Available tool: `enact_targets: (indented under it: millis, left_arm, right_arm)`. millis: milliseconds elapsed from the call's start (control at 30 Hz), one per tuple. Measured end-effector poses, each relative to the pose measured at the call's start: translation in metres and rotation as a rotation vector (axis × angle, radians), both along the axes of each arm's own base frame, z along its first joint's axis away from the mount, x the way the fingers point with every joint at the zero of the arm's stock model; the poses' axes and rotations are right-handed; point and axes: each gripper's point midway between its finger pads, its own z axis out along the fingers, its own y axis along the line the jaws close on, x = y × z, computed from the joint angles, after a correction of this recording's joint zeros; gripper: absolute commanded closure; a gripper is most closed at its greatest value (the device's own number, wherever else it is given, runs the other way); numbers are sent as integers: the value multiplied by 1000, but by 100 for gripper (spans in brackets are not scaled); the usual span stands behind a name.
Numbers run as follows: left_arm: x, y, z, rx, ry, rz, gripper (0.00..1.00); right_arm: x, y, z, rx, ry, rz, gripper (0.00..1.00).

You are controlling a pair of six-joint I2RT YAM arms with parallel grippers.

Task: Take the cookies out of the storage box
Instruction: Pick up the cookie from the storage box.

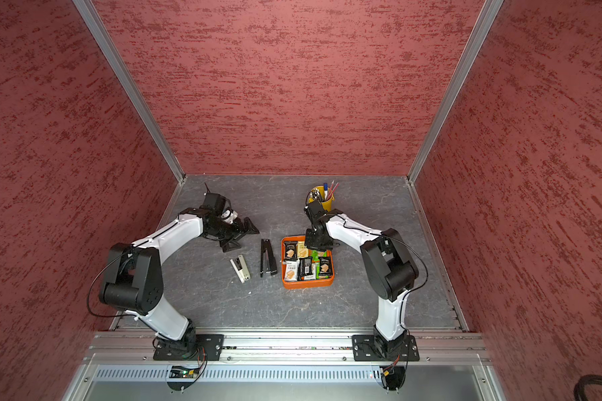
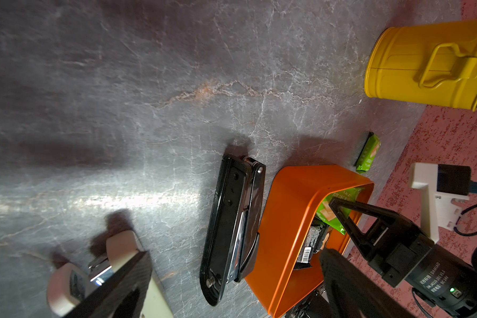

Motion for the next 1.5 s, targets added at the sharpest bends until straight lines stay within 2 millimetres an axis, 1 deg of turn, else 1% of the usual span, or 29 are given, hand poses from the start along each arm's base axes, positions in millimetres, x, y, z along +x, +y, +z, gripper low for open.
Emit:
enact_targets:
  millis: [233, 367, 533, 667, 733, 800, 900, 1067, 1200, 1333, 1500]
  left_arm:
    - [-1, -2, 1, -12, 1, -4, 0]
    - [-2, -3, 3, -19, -3, -7, 0]
    - [-6, -5, 3, -9, -7, -14, 0]
    - [-9, -14, 2, 11, -12, -41, 0]
    - [-10, -20, 3, 20, -17, -56, 0]
    - [-10, -27, 5, 22, -22, -66, 0]
    - [-8, -37, 8, 27, -30, -77, 0]
    - [-4, -52, 10, 38, -40, -93, 0]
    - [-5, -57, 9, 49, -37, -87, 0]
    - [-5, -59, 9, 60, -33, -69, 0]
    - [-4, -60, 7, 73, -30, -43, 0]
  right_arm:
    - [-7, -2, 21, 30, -29, -3, 83]
    - [-16, 0, 31, 57, -25, 9, 83]
    - [-28, 1, 53, 96, -37, 29, 83]
    - [-36, -3, 80, 121, -82, 47, 83]
    - [-40, -6, 88, 122, -94, 58, 83]
    - [-43, -9, 91, 109, -92, 68, 83]
    - [-45, -14, 90, 72, -80, 84, 83]
    - [-40, -24, 88, 26, -77, 93, 83]
    - [-28, -37, 91, 7, -87, 79, 83]
    - [-9, -56, 92, -6, -98, 54, 82]
    - [12, -87, 87, -16, -92, 7, 82]
